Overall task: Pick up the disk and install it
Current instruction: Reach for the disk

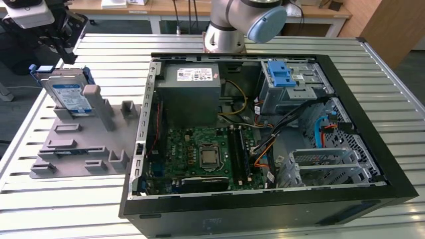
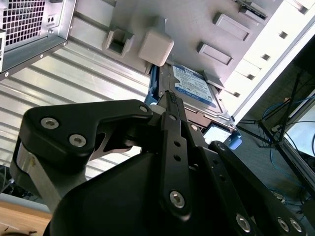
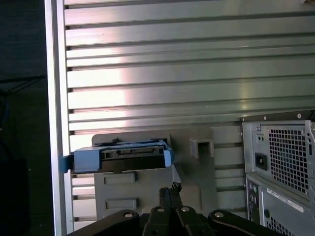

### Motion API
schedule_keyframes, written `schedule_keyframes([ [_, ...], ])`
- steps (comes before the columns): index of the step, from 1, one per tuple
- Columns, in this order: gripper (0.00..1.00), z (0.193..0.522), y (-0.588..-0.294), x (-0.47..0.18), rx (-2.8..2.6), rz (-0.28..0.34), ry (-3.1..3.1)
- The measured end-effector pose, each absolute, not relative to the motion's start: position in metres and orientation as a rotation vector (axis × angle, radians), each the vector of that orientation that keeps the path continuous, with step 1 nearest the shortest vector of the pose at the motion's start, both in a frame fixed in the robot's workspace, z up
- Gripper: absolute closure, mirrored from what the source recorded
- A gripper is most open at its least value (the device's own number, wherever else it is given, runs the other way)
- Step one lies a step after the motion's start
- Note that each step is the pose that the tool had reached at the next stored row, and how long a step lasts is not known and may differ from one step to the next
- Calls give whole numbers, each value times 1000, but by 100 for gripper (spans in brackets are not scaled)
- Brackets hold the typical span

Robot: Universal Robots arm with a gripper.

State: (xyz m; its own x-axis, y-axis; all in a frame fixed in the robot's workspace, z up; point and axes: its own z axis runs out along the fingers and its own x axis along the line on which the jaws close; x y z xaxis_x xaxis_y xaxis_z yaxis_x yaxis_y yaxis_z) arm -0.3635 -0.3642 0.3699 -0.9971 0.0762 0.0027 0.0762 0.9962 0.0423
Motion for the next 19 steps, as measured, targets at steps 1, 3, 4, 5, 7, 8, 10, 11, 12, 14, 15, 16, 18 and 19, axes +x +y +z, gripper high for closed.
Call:
schedule_keyframes([
  [1, 89, 370, -364, -364, -120, -67, -3138],
  [3, 89, 370, -364, -365, -120, -67, -3138],
  [4, 89, 370, -364, -365, -120, -66, -3138],
  [5, 89, 370, -364, -365, -120, -67, -3138],
  [7, 89, 370, -364, -366, -120, -66, -3137],
  [8, 89, 370, -363, -367, -120, -66, -3137],
  [10, 89, 369, -362, -370, -120, -67, -3137],
  [11, 89, 369, -360, -373, -120, -67, -3137],
  [12, 89, 369, -358, -376, -120, -67, -3137],
  [14, 89, 369, -354, -382, -120, -66, -3137],
  [15, 89, 369, -353, -386, -120, -66, -3137],
  [16, 89, 368, -352, -390, -120, -66, -3136],
  [18, 89, 368, -351, -399, -120, -66, -3136],
  [19, 89, 367, -351, -403, -120, -66, -3135],
])
